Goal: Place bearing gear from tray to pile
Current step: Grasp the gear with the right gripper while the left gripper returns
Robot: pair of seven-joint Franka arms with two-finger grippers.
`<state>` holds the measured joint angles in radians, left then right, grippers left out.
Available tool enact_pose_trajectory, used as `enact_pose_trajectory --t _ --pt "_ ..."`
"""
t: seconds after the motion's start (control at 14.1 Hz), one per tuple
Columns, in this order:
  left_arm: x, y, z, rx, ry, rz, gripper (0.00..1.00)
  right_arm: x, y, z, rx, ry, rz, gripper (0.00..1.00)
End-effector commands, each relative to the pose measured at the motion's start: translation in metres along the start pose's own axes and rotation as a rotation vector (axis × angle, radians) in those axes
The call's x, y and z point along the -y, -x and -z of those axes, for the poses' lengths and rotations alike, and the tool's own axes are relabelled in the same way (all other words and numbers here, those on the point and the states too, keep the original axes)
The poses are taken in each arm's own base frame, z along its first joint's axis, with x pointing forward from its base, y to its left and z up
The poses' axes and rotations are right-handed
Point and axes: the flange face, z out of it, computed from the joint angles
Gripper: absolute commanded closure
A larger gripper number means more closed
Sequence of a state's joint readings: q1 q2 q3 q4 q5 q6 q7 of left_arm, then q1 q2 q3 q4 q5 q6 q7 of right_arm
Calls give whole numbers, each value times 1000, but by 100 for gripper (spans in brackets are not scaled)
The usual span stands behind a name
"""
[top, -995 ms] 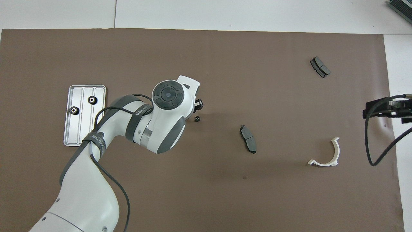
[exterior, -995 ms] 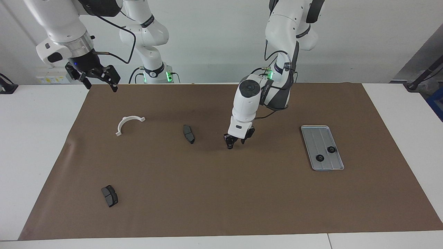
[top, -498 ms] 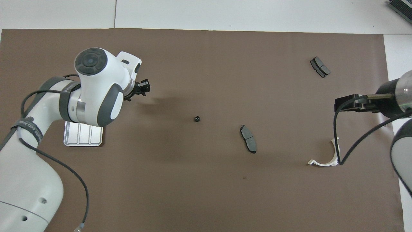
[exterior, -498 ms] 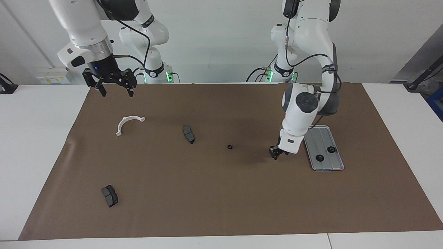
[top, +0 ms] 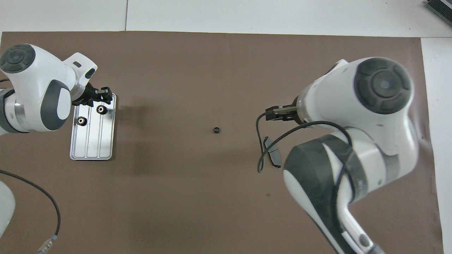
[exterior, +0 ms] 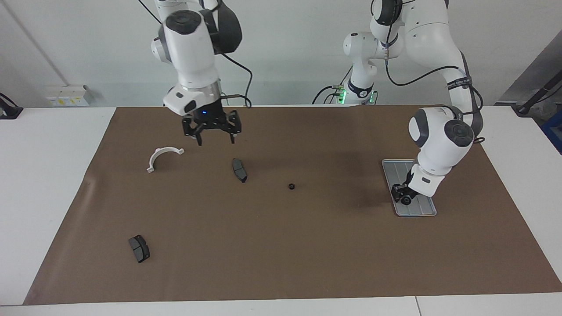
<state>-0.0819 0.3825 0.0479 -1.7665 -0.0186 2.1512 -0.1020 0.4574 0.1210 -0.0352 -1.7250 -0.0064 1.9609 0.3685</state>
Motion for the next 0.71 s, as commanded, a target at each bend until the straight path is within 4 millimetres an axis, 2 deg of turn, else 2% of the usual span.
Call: enact_pose_trajectory --t 0.0,0.21,0.36,0.43,0.64 --pt "24 13 -2 14 -7 -59 41 56 -9 -64 -30 -39 -23 0" --pt "24 26 -17 -5 -5 -54 41 113 -7 -115 -80 -71 -1 2" --pt "21 35 -28 -22 0 -46 41 147 5 -158 -88 -60 53 24" --pt "18 36 -28 -25 2 -33 41 162 13 -178 -95 -53 89 29" --pt "16 37 -27 -26 4 1 41 162 16 -201 -94 -22 123 44"
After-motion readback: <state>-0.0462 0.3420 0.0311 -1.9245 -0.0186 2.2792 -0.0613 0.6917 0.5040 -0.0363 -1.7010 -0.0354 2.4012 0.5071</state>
